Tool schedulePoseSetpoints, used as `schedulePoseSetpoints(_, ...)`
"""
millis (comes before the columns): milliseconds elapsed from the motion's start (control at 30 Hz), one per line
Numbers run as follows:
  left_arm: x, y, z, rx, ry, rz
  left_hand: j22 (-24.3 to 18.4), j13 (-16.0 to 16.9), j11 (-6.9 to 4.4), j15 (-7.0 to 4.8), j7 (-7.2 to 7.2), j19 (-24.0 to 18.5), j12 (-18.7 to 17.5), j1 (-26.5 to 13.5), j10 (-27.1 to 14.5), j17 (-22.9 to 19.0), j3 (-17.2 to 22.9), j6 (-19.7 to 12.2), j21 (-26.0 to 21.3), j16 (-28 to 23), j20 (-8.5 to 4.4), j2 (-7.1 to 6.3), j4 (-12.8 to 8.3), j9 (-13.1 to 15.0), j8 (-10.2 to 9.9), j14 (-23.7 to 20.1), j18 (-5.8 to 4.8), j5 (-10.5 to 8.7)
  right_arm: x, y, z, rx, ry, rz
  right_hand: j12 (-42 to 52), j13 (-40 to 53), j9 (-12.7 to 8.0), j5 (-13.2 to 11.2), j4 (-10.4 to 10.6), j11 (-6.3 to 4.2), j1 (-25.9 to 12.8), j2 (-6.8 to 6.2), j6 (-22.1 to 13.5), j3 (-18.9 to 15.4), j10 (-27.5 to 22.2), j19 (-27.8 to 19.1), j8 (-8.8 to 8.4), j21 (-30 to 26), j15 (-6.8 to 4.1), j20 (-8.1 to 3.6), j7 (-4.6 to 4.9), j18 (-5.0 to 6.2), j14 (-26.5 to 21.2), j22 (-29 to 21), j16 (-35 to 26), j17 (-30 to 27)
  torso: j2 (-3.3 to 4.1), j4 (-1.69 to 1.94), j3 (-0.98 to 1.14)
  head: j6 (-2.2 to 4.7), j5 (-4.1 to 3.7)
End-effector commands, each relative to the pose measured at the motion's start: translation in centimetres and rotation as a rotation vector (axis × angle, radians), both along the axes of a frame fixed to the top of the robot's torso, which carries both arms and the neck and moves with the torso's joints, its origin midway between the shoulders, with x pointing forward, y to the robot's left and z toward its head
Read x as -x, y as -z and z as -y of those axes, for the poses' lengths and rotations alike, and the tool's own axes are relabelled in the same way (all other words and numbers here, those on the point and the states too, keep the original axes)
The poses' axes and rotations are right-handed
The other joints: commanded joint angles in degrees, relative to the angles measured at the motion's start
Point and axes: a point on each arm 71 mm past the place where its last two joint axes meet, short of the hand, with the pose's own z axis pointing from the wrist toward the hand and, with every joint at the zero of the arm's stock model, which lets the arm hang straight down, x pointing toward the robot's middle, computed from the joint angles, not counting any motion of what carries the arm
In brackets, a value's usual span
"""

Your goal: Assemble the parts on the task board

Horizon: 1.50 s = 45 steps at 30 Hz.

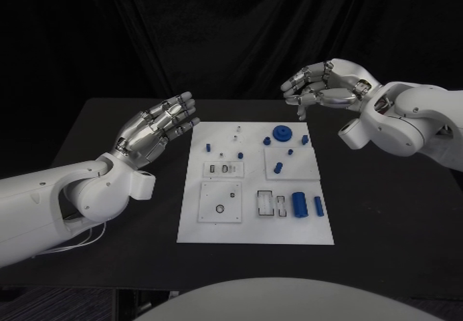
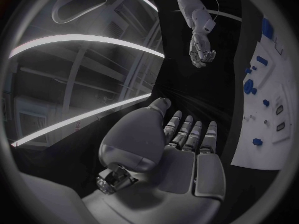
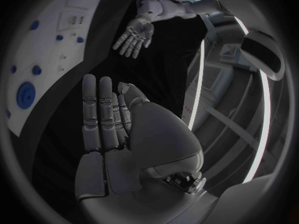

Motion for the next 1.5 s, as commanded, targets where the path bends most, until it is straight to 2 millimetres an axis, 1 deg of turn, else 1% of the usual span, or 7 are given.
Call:
schedulePoseSetpoints(33, 0.3, -2.4, -0.8, 0.159, -0.083, 0.231, 0.05, 0.09, 0.33, 0.09, -0.08, 0.18, 0.31, -0.54, 0.01, 0.07, 0.45, 0.49, 0.34, 0.23, 0.14, 0.03, 0.03, 0.06, 0.36, 0.35, 0.1, 0.39, -0.5, -0.3, 0.0, 0.388, 0.09, 0.205, -2.43, -0.94, -0.64, -5.62, 1.68, -0.31, -1.2, -1.5, 1.86, 3.42, 2.02, 4.55, -2.35, 6.8, -0.52, -0.16, -0.52, 0.42, 3.15, 6.75, 7.71, 4.89, 1.96, 0.47, -0.05, 0.52, -0.69)
schedulePoseSetpoints(200, 0.3, -3.0, -0.8, 0.164, -0.082, 0.245, 0.01, 0.11, 0.41, 0.15, -0.05, 0.08, 0.51, -0.71, 0.08, 0.09, 0.53, 0.61, 0.27, 0.36, 0.14, 0.03, 0.05, 0.07, 0.39, 0.41, 0.06, 0.45, -0.7, -0.8, -1.0, 0.64, 0.101, 0.377, -5.17, -1.26, -0.88, -7.36, 4.18, -0.41, -2.71, -5.25, 3.41, 8.07, 3.14, 13.09, -5.89, 16.52, -0.54, -0.03, -1.51, -1.89, 10.24, 21.99, 17.76, 20.56, 4.96, 1.78, -0.34, 3.45, -2.91)
schedulePoseSetpoints(400, 0.5, -3.3, -0.8, 0.17, -0.078, 0.25, 0.02, 0.12, 0.48, 0.2, -0.03, 0.1, 0.67, -0.88, 0.13, 0.1, 0.65, 0.67, 0.29, 0.45, 0.14, 0.1, 0.12, 0.07, 0.41, 0.45, 0.01, 0.49, -0.6, -1.0, -2.2, 0.81, 0.095, 0.511, -7.41, -1.19, -0.64, -9.17, 5.98, -0.8, -3.8, -8.23, 4.45, 11.11, 3.46, 18.03, -9.34, 21.59, -1.06, -0.67, -2.44, -3.15, 15.42, 30.48, 22.71, 30.62, 7.14, 2.72, -0.82, 5.66, -4.59)
schedulePoseSetpoints(600, 0.5, -3.3, -0.8, 0.177, -0.078, 0.246, 0.02, 0.13, 0.58, 0.27, 0.03, 0.11, 0.89, -1.08, 0.2, 0.12, 0.85, 0.74, 0.31, 0.64, 0.15, 0.23, 0.18, 0.07, 0.43, 0.53, -0.06, 0.53, -0.5, -1.0, -3.1, 0.913, 0.083, 0.578, -10.97, -1.41, -0.3, -9.52, 6.84, -0.97, -4.21, -10.37, 5.54, 13.82, 3.94, 22.97, -13.77, 25.98, -1.84, -1.39, -3.11, -4.62, 20.32, 38.68, 26.58, 40.36, 8.35, 3.21, -1.04, 6.95, -5.37)
schedulePoseSetpoints(767, 0.5, -3.4, -0.7, 0.184, -0.073, 0.244, 0.02, 0.13, 0.62, 0.31, 0.05, 0.11, 0.94, -1.14, 0.2, 0.13, 0.95, 0.71, 0.32, 0.7, 0.16, 0.29, 0.18, 0.06, 0.42, 0.56, -0.09, 0.57, -0.3, -0.7, -3.2, 0.962, 0.079, 0.585, -13.11, -1.38, -0.19, -10.6, 7.28, -1.0, -4.81, -11.31, 5.52, 14.33, 4.28, 24.14, -16.36, 27.03, -2.02, -1.58, -3.42, -4.98, 21.5, 40.77, 27.28, 42.66, 8.69, 3.53, -1.12, 7.19, -5.45)
schedulePoseSetpoints(1200, 0.6, -3.4, -0.7, 0.188, -0.07, 0.241, 0.05, 0.12, 0.79, 0.5, 0.14, 0.19, 1.11, -1.3, 0.16, 0.16, 1.4, 0.89, 0.38, 0.96, 0.24, 0.44, 0.1, 0.07, 0.46, 0.66, -0.21, 0.75, 0.5, -0.2, -2.6, 0.981, 0.081, 0.575, -14.41, -1.37, -0.03, -10.55, 7.3, -0.96, -4.85, -11.89, 5.86, 14.47, 4.83, 24.52, -17.81, 27.37, -1.91, -1.5, -3.45, -5.1, 21.94, 41.51, 27.42, 43.44, 8.58, 3.9, -1.36, 6.5, -5.38)
schedulePoseSetpoints(1500, 0.5, -3.4, -0.6, 0.19, -0.063, 0.237, 0.05, 0.1, 0.91, 0.64, 0.26, 0.2, 1.18, -1.38, 0.09, 0.16, 1.77, 0.93, 0.4, 1.06, 0.29, 0.5, -0.03, 0.06, 0.46, 0.65, -0.31, 0.88, 1.0, 0.2, -2.0, 0.992, 0.083, 0.549, -16.41, -1.35, 0.64, -9.33, 8.03, -1.32, -5.73, -12.49, 8.52, 15.07, 8.42, 26.15, -19.33, 28.56, -1.76, -1.43, -3.62, -5.6, 23.43, 44.16, 28.3, 46.52, 8.46, 3.53, -1.34, 5.92, -4.2)
